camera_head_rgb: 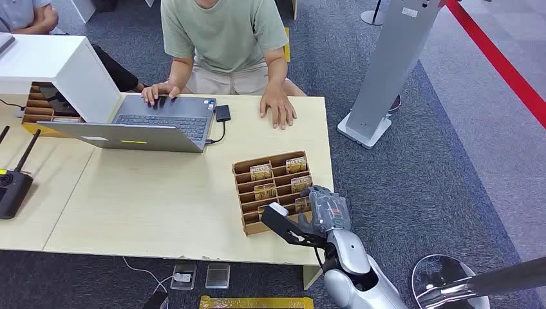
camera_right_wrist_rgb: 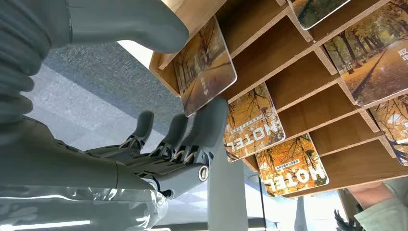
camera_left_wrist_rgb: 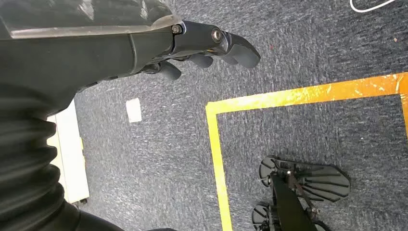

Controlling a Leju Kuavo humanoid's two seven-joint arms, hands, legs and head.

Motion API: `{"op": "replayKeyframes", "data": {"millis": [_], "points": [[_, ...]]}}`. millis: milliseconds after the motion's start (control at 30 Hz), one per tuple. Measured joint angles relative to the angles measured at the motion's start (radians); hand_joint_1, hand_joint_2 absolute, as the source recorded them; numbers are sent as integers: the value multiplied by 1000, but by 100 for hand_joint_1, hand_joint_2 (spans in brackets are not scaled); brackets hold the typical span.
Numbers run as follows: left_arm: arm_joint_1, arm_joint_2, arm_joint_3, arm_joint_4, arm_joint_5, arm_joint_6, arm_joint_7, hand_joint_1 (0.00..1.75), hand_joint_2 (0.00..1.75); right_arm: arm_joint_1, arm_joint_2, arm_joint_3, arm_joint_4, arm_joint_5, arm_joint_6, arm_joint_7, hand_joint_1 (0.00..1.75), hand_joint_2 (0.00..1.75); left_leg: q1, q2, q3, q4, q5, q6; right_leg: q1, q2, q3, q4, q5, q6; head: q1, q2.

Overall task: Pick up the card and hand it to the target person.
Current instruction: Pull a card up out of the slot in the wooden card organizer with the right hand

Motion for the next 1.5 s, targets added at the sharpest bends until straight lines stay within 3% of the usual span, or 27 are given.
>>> {"op": "replayKeyframes", "data": {"millis": [1267, 1500], "points": [[1, 4, 6, 0, 4, -4, 2, 0, 175, 6, 4, 9, 6, 7, -4, 3, 80, 175, 0, 1, -1, 1, -1, 0, 0, 0, -1, 1, -1, 0, 0, 0], [0, 3, 3, 0, 0, -4, 1, 0, 175, 13, -3, -2, -9, 11, -3, 10, 95, 175, 0, 0, -1, 1, -1, 0, 0, -1, -1, 1, -1, 0, 0, 0]]}}
